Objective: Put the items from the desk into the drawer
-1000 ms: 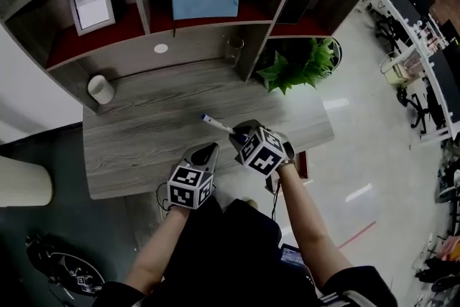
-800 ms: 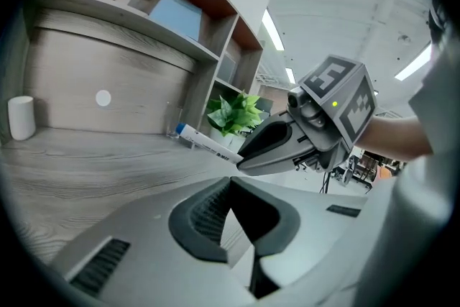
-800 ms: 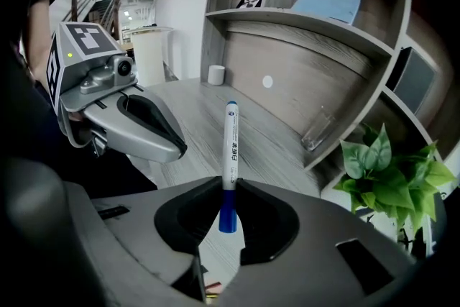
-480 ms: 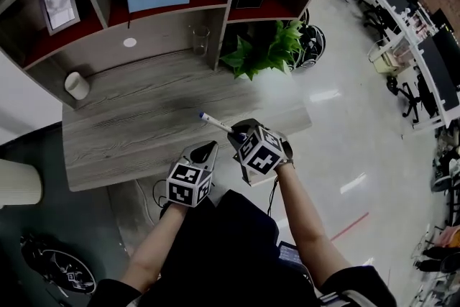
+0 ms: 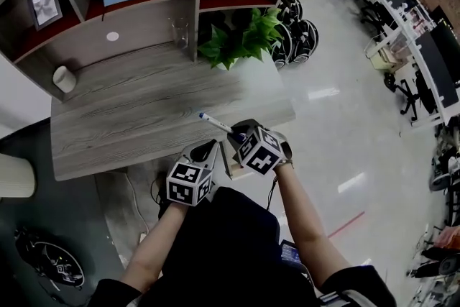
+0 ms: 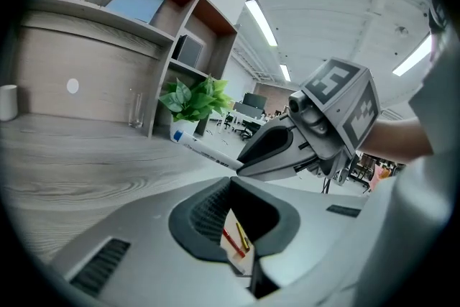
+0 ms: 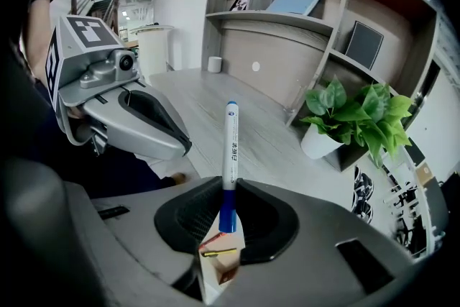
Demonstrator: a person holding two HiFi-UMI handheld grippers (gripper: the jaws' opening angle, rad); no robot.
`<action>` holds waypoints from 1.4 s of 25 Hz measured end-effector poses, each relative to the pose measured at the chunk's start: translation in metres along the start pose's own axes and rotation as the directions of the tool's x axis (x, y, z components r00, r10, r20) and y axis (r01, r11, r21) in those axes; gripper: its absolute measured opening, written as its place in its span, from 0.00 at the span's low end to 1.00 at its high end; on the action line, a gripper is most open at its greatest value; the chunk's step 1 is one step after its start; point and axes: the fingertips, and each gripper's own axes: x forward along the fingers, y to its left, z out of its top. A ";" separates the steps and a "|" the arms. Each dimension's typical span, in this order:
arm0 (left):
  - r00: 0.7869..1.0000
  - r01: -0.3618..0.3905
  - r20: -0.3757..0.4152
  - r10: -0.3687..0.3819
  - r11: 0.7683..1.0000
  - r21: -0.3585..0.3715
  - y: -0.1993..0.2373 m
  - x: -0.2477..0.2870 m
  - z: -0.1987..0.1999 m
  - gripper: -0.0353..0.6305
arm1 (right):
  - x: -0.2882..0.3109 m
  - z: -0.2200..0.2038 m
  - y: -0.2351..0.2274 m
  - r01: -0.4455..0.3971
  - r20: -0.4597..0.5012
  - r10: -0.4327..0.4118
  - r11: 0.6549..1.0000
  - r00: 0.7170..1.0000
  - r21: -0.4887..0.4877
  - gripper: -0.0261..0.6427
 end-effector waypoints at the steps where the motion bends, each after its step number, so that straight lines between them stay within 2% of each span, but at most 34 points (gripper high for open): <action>1: 1.000 0.001 0.000 -0.001 1.000 -0.001 -0.006 0.003 -0.002 0.08 | -0.002 -0.007 0.000 0.000 -0.001 0.000 1.000 1.000 0.003 0.15; 10: 0.999 0.022 -0.038 -0.022 1.000 0.010 -0.051 0.027 -0.029 0.08 | -0.018 -0.067 0.002 0.003 0.004 -0.004 0.996 1.000 0.091 0.15; 19: 0.991 0.040 -0.127 -0.037 0.999 0.015 -0.070 0.044 -0.060 0.08 | -0.013 -0.120 0.017 -0.012 0.001 0.012 0.966 1.000 0.258 0.15; 24: 0.981 0.050 -0.187 -0.047 0.999 0.012 -0.073 0.054 -0.083 0.08 | 0.001 -0.154 0.037 -0.040 -0.013 0.049 0.921 0.999 0.388 0.15; 29: 0.971 0.045 -0.235 -0.039 0.999 0.018 -0.071 0.063 -0.104 0.08 | 0.021 -0.181 0.057 -0.086 -0.014 0.109 0.843 0.994 0.530 0.15; 35: 0.961 -0.002 -0.275 0.003 1.000 0.002 -0.055 0.073 -0.127 0.08 | 0.048 -0.192 0.067 -0.105 -0.002 0.133 0.793 0.991 0.600 0.15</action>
